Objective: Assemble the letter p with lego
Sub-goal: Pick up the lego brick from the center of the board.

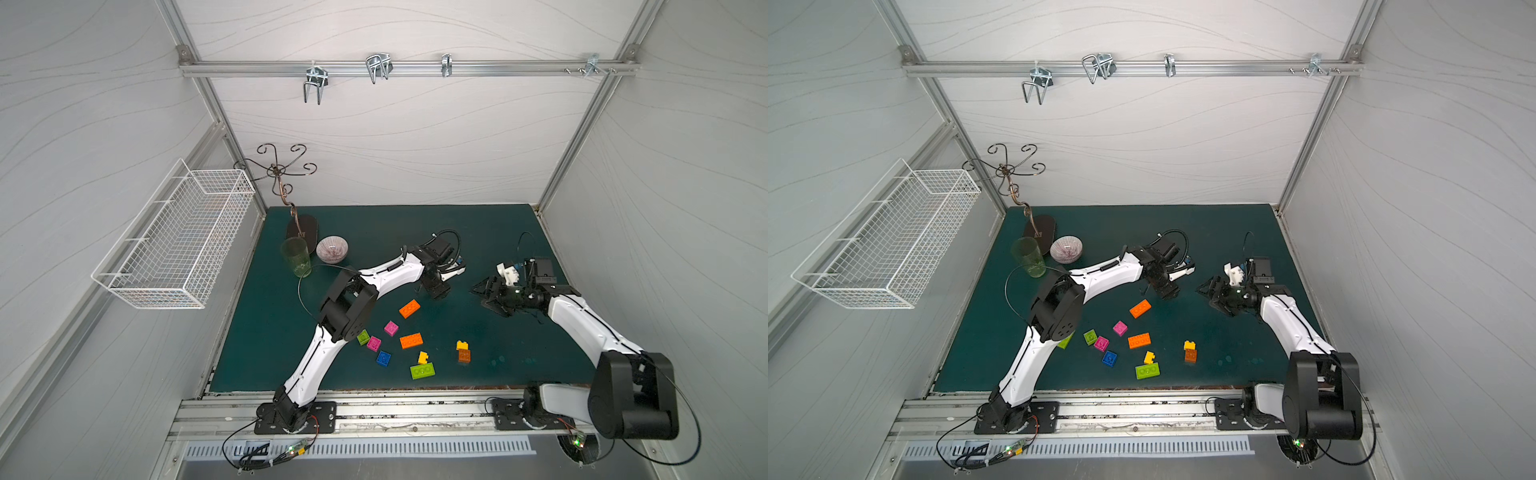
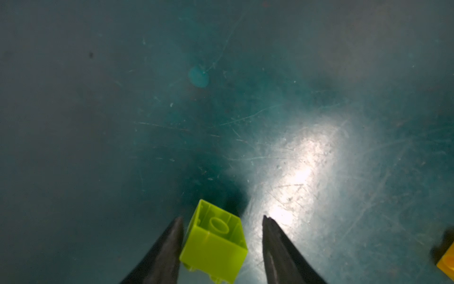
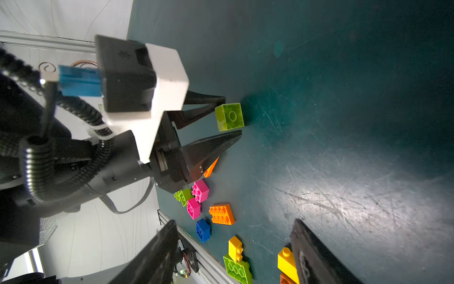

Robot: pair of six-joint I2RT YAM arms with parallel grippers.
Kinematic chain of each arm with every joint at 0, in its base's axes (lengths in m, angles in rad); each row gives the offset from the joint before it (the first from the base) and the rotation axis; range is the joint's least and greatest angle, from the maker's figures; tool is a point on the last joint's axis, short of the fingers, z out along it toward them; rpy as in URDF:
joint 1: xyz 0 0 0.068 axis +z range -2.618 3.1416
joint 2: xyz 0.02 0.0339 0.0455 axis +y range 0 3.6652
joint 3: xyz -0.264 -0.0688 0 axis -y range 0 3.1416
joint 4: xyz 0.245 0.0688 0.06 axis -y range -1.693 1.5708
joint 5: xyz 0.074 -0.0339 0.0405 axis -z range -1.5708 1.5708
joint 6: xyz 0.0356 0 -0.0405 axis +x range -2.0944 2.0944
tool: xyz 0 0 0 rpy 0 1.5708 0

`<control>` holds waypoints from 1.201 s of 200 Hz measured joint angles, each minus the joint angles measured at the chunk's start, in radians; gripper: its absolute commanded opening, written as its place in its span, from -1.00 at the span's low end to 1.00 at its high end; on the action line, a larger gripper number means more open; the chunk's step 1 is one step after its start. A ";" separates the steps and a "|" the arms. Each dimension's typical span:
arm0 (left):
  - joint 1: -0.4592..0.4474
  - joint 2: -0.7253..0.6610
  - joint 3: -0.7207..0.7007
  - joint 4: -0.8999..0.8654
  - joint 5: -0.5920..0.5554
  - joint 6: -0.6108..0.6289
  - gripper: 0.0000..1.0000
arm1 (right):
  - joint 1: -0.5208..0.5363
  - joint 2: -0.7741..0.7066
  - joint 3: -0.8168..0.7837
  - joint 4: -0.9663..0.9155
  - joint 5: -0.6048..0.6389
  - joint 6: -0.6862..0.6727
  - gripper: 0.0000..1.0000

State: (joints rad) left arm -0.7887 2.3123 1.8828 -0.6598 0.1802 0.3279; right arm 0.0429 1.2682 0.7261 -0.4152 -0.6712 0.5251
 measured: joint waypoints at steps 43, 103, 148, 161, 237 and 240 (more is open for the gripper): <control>0.000 0.000 -0.049 0.008 -0.003 -0.010 0.24 | -0.002 0.020 0.000 0.015 -0.017 0.000 0.50; 0.003 -0.053 -0.140 0.044 -0.011 -0.019 0.13 | -0.002 0.026 -0.001 0.025 -0.027 0.000 0.51; 0.004 -0.053 -0.140 0.060 -0.016 -0.014 0.42 | -0.002 0.027 -0.008 0.032 -0.034 0.000 0.52; 0.009 -0.053 -0.138 0.058 -0.019 -0.003 0.42 | -0.002 0.027 -0.008 0.032 -0.037 0.000 0.52; 0.011 -0.016 -0.031 0.025 -0.012 0.059 0.09 | -0.002 0.027 -0.008 0.034 -0.039 -0.002 0.53; 0.011 -0.014 -0.030 0.024 -0.011 0.063 0.09 | -0.002 0.027 -0.008 0.034 -0.039 -0.002 0.53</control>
State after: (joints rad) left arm -0.7780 2.2982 1.8530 -0.6361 0.1688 0.3904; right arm 0.0414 1.2953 0.7185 -0.3817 -0.7101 0.5232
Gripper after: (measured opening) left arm 0.554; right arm 0.762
